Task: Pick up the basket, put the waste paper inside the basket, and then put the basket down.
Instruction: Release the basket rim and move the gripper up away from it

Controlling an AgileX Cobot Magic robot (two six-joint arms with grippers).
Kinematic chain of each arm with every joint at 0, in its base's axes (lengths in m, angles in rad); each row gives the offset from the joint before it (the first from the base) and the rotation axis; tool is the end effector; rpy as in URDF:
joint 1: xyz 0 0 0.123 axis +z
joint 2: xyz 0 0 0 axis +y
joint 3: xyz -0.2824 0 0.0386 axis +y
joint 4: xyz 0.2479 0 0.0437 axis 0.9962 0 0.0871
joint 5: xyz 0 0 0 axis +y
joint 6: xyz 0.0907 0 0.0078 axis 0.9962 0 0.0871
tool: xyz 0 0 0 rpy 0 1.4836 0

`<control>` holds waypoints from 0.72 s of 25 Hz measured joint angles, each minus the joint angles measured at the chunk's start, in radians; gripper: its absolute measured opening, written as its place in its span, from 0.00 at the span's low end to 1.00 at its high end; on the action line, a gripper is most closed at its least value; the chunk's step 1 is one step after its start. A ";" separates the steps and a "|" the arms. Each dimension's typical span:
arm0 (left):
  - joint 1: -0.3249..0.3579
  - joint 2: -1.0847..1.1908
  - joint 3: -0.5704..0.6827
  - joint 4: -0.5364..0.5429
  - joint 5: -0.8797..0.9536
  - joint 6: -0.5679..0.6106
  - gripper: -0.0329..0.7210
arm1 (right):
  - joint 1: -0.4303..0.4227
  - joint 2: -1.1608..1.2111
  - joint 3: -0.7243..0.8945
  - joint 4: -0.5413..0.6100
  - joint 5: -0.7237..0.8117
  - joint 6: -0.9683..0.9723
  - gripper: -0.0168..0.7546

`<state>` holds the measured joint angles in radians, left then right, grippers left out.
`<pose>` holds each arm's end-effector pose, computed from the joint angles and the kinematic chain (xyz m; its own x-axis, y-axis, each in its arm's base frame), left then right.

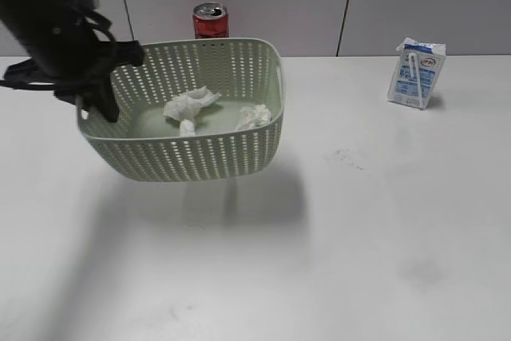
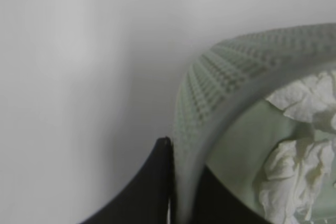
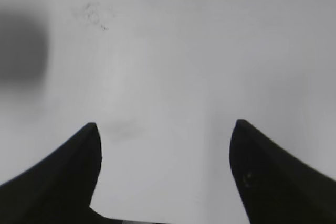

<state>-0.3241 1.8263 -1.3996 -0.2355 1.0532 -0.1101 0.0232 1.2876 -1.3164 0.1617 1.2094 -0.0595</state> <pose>0.3441 -0.1351 0.2361 -0.9855 0.0973 -0.1391 0.1285 0.9630 -0.2367 0.2459 0.0194 0.3759 -0.8858 -0.0224 -0.4636 -0.0944 0.9867 0.1326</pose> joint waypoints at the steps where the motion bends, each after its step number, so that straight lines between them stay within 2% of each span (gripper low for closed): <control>1: -0.017 0.041 -0.045 0.005 0.002 -0.002 0.05 | 0.000 -0.060 0.047 0.005 0.001 -0.001 0.76; 6: -0.083 0.207 -0.172 0.035 -0.007 -0.028 0.05 | 0.000 -0.323 0.266 -0.020 -0.038 -0.015 0.76; 15: -0.090 0.296 -0.179 0.055 -0.046 -0.036 0.05 | 0.000 -0.787 0.624 -0.079 -0.132 -0.034 0.76; 18: -0.090 0.296 -0.182 0.070 -0.055 -0.036 0.10 | 0.000 -0.932 0.713 -0.079 -0.136 -0.031 0.76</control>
<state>-0.4144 2.1228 -1.5817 -0.1650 0.9985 -0.1458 0.0232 0.3560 -0.6039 0.0829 1.0735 -0.0900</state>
